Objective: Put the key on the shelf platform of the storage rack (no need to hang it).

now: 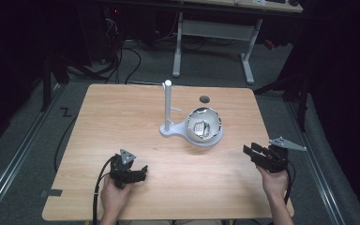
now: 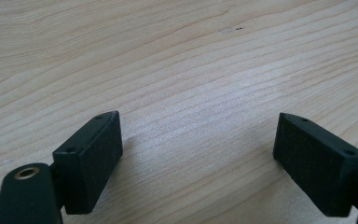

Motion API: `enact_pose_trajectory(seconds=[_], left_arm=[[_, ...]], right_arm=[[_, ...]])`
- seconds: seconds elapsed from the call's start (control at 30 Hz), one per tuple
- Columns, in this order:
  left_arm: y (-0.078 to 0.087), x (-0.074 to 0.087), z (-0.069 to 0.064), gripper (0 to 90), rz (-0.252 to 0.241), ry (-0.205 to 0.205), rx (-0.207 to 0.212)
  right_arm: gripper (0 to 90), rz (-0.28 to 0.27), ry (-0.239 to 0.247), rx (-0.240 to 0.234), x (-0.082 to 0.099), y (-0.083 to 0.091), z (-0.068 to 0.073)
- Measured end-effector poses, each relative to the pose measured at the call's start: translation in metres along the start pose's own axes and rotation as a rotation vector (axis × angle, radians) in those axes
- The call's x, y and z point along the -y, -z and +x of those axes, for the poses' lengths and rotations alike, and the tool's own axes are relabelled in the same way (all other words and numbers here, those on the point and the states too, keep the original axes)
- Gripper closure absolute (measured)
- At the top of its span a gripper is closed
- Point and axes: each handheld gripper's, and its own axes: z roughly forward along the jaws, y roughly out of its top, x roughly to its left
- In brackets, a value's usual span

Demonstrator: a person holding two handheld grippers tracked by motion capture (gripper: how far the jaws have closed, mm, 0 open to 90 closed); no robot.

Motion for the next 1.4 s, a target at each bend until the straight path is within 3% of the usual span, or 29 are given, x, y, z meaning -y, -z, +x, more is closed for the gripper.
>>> enact_pose_trajectory(seconds=[0.67, 1.4], left_arm=[[0.000, 0.000, 0.000, 16.0, 0.000, 0.000, 0.000], [0.000, 0.000, 0.000, 16.0, 0.000, 0.000, 0.001]], right_arm=[[56.1, 0.006, -0.013, -0.038, 0.019, -0.004, 0.009], [56.1, 0.047, 0.017, -0.076, 0.036, -0.025, 0.030]])
